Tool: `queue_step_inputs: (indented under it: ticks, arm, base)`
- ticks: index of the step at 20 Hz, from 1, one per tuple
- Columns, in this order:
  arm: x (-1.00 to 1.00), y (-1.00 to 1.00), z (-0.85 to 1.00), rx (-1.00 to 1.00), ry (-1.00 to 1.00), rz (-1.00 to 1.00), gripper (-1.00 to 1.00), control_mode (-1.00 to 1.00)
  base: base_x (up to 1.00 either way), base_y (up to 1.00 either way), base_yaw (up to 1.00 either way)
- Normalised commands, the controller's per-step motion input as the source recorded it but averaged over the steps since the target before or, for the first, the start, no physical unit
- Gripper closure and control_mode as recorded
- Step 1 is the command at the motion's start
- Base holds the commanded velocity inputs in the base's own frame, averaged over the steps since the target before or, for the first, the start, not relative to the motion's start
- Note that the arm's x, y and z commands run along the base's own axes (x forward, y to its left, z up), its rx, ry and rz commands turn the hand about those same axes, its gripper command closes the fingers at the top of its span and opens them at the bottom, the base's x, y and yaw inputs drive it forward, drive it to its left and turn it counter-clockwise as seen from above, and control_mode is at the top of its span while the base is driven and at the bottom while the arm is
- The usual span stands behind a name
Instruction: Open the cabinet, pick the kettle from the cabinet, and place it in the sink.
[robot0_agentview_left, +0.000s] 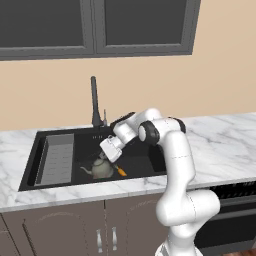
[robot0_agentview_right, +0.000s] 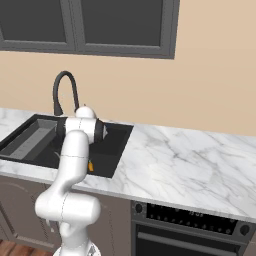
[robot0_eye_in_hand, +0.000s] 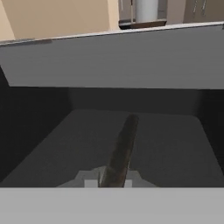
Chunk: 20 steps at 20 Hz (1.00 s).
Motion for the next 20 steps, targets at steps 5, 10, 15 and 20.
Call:
queue_step_inputs:
  ticks: [5,10,15,20]
  arm:
    - [-0.17,0.00,-0.34,0.00,-0.04,0.00,-1.00,-1.00]
    - [-0.16,-0.03,-0.26,-0.03,-0.02,0.00,-1.00,-1.00]
    - [-0.19,-0.10,-0.20,-0.05,-0.02,0.00,-1.00,-1.00]
    - [-0.15,-0.21,-0.16,-0.07,0.00,0.00,-1.00,-1.00]
  base:
    - [0.00,0.00,0.00]
    - [0.00,0.00,0.00]
    - [0.00,0.00,0.00]
    - [0.00,0.00,0.00]
